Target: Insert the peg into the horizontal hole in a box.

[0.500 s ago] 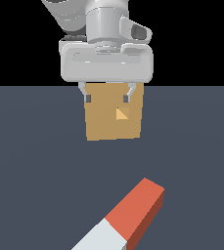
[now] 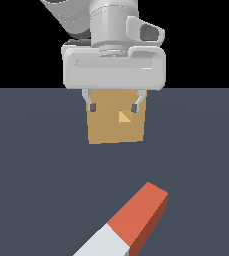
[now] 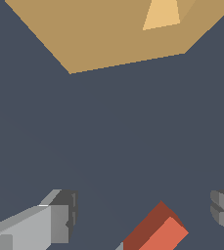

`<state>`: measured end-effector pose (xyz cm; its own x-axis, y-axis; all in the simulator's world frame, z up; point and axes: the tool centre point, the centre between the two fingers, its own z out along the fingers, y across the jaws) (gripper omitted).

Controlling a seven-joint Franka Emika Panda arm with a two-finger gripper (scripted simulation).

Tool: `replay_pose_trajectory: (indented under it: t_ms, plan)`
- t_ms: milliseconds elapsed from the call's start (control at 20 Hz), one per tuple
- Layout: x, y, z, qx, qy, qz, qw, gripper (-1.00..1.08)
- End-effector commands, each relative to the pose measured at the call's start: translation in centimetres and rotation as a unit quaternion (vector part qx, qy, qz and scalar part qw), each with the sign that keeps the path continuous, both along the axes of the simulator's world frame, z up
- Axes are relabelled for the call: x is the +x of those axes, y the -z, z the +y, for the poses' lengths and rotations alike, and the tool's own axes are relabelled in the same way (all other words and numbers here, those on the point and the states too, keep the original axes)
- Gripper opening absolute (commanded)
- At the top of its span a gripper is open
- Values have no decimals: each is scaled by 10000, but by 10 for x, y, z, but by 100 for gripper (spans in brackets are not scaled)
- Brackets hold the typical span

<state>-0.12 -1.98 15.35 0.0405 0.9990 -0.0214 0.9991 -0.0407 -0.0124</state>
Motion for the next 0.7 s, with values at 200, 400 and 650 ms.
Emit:
replay_pose_trajectory:
  t_ms: [200,400,650]
  plan:
    - [8,29,-76,13,1248,-34,9922,100]
    - [2,51,-134,31,2188,-63,9758,100]
    - [-16,73,-189,53,3116,-89,9501,100]
